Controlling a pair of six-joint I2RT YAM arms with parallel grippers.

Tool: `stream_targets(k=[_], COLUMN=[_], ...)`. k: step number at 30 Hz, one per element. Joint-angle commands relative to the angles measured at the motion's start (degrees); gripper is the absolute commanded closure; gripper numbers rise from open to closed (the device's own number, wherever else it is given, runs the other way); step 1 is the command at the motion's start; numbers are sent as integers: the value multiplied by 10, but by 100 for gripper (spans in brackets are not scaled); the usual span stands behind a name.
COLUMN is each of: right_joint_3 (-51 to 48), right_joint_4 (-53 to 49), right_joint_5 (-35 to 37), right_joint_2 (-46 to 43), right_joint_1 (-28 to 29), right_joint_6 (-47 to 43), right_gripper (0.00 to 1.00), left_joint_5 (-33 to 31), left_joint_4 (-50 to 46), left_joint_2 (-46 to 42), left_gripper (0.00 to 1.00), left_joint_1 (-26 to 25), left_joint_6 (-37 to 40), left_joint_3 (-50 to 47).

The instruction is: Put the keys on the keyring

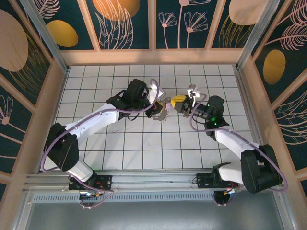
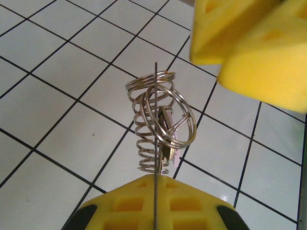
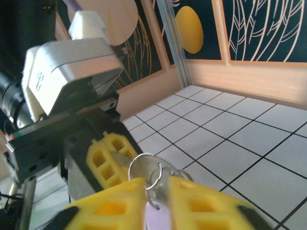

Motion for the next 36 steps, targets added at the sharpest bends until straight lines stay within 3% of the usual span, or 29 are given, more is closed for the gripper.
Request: stream_targets(k=[1, 4, 7, 10, 21, 28, 33, 36], right_joint_3=[-9, -5, -6, -3, 13, 44, 66, 81], right_joint_4=[3, -39, -68, -84, -76, -86, -72, -71], right_joint_5=[-26, 11, 73, 90, 73, 111, 111, 107], right_joint_2=[-26, -39, -55, -56, -20, 12, 36, 49], right_joint_1=[7, 27, 45, 52, 79, 96, 96, 96], right_joint_6=[-1, -31, -60, -75, -82, -94, -85, -80], right_gripper=[70, 63, 60, 60, 63, 61, 63, 74], left_joint_5=[16, 20, 22, 24, 30, 38, 51, 57], left_joint_4=[19, 8, -2, -6, -18, -23, -20, -15], left_joint_2=[-13, -9, -6, -5, 1, -1, -2, -4], left_gripper=[100, 100, 100, 100, 100, 100, 100, 100], left_joint_1=[-3, -3, -3, -3, -3, -3, -3, -3], left_joint_6=[-1, 3, 7, 8, 12, 17, 20, 21], left_joint_3=[2, 8, 14, 19, 29, 27, 18, 10])
